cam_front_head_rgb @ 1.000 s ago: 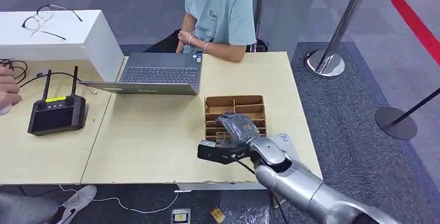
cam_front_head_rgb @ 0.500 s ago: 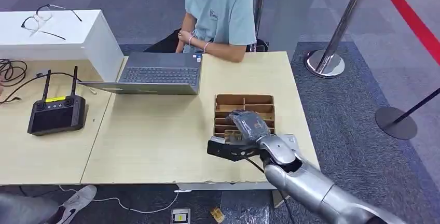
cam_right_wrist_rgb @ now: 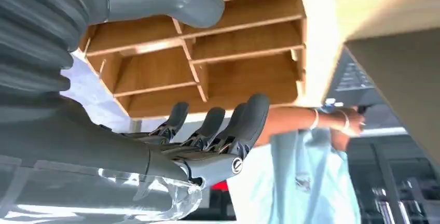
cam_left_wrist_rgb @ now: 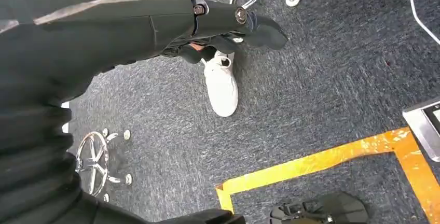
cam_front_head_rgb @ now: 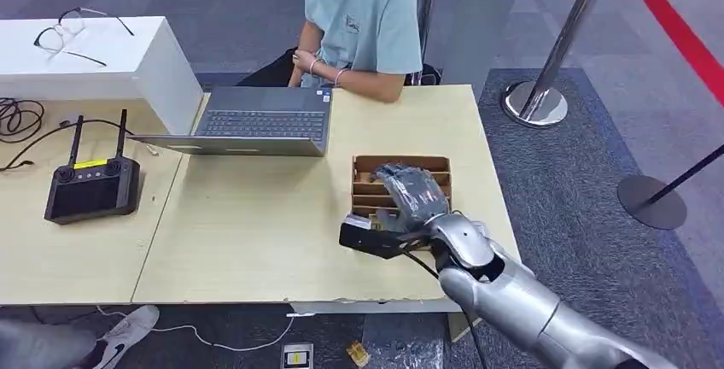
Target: Pass the card to the sensor for recognition and then transmit it.
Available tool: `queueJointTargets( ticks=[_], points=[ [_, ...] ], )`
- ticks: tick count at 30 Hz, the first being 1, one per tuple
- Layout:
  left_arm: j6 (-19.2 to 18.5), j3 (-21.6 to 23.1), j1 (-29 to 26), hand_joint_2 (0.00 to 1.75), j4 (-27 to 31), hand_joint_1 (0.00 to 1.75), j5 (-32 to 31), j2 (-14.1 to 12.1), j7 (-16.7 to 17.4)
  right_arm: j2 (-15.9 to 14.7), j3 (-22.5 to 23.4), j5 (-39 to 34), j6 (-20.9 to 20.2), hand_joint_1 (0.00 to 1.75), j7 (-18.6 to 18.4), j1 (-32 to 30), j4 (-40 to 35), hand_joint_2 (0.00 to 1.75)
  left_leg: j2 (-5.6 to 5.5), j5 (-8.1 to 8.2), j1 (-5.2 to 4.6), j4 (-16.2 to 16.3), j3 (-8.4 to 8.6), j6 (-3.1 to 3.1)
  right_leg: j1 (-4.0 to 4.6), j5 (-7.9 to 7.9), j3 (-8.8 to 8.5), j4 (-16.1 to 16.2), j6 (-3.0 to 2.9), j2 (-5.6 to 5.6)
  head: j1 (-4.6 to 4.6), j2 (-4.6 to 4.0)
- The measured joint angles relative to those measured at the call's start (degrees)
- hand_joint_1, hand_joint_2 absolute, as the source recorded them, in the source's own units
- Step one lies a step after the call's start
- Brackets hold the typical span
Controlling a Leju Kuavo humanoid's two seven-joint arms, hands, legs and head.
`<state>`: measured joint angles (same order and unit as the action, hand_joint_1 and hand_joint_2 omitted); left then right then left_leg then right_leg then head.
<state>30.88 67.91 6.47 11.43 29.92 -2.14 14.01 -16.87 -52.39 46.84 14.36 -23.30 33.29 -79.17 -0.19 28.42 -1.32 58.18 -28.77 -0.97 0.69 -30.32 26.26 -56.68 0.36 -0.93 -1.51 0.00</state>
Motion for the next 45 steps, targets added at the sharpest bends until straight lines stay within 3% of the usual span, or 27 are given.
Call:
queueJointTargets(
  ticks=[10,17,45],
  points=[
    [0.4,0.0,0.0,1.75,0.0,0.0,0.0,0.1,-0.3,-0.3,-0.1,0.7,-2.4,0.79,0.0,-1.3,-1.6,1.75,0.01,0.0,0.0,0.0,-0.01,0.0,0.0,0.0,0.0,0.0,0.0,0.0,0.0,0.0],
    [0.4,0.0,0.0,1.75,0.0,0.0,0.0,0.1,-0.3,-0.8,-0.2,0.9,-2.9,0.68,0.1,-3.0,-0.8,1.75,0.0,0.0,-0.01,0.0,-0.03,0.0,-0.01,0.0,0.01,0.0,0.0,0.0,0.02,0.0],
    [0.5,0.0,0.0,1.75,0.0,0.0,-0.5,0.1,-0.3,-1.2,0.2,-1.0,-1.0,0.7,0.5,-5.3,2.3,1.75,0.0,0.0,0.0,0.0,-0.04,0.0,0.0,0.0,0.02,0.0,0.0,0.0,0.0,0.0]
  ],
)
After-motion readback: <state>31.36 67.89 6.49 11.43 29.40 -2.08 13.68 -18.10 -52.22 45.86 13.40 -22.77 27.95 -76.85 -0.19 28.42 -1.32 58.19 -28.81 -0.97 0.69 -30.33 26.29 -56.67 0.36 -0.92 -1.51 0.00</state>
